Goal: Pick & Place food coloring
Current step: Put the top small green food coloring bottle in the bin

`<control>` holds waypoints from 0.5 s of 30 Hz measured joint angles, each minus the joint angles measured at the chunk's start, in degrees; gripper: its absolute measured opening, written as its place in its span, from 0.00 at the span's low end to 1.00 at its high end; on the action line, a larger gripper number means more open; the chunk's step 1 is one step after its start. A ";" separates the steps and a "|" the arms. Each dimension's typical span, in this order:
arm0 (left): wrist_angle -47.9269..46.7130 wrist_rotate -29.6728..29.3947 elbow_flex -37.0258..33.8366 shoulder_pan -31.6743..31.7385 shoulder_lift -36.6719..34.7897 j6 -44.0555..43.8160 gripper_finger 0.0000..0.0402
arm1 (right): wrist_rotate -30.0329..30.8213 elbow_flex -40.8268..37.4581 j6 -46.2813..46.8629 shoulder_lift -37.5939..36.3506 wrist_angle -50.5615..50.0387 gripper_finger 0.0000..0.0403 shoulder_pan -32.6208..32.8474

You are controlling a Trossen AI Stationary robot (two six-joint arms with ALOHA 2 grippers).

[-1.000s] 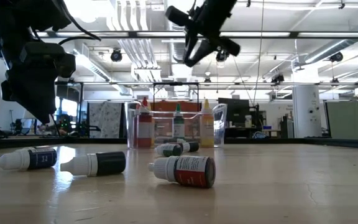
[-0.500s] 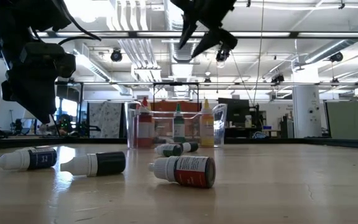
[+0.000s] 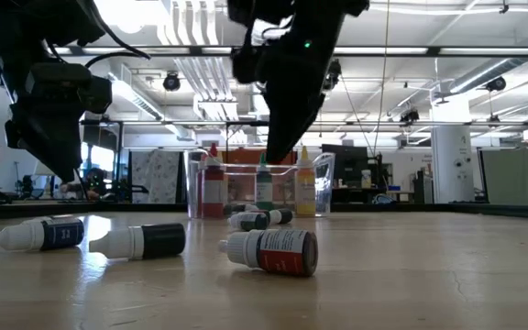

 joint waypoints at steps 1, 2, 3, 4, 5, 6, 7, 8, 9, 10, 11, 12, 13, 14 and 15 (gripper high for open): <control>0.02 0.00 0.00 0.00 0.00 -0.31 0.43 | -0.50 0.57 -0.17 1.10 0.06 0.48 0.13; 0.00 0.00 0.00 0.00 0.00 -0.73 0.43 | -0.63 1.18 -0.20 2.21 0.11 0.48 0.25; 0.02 0.00 0.00 0.00 0.00 -1.48 0.43 | -0.67 1.75 -0.16 3.33 0.17 0.48 0.38; 0.02 0.00 0.00 0.00 0.00 -2.12 0.43 | -0.71 2.25 -0.03 4.43 0.21 0.48 0.46; 0.00 0.00 0.00 0.00 0.00 -2.78 0.43 | -0.73 2.77 0.00 5.53 0.21 0.48 0.47; 0.00 0.00 0.00 0.00 0.00 -3.12 0.43 | -0.82 3.48 -0.03 6.62 0.37 0.48 0.47; 0.02 0.00 0.00 0.00 0.00 -3.31 0.43 | -0.80 4.32 -0.38 7.67 0.55 0.48 0.47; 0.00 0.00 0.00 0.00 -0.02 -3.39 0.43 | -0.71 5.05 -0.80 8.43 0.60 0.48 0.44; 0.00 0.00 0.00 0.00 0.00 -3.39 0.43 | -0.32 5.71 -1.29 9.11 0.58 0.48 0.32; 0.00 0.00 0.00 0.00 0.00 -3.39 0.43 | 0.25 6.41 -1.72 9.84 0.64 0.48 0.17; 0.00 0.00 0.00 0.00 0.00 -3.41 0.43 | 1.15 6.94 -1.88 10.39 0.83 0.48 -0.02; 0.00 0.02 0.00 0.00 0.00 -3.41 0.43 | 2.23 7.34 -1.83 10.87 0.80 0.48 -0.18; 0.00 0.02 0.00 0.00 0.00 -3.41 0.43 | 3.41 7.49 -1.39 11.04 0.64 0.47 -0.34; 0.01 0.02 0.00 0.00 0.00 -3.41 0.43 | 4.45 7.50 -0.70 11.08 0.59 0.47 -0.53; 0.00 0.02 0.00 0.00 0.00 -3.43 0.43 | 5.07 7.58 0.06 11.04 0.69 0.47 -0.76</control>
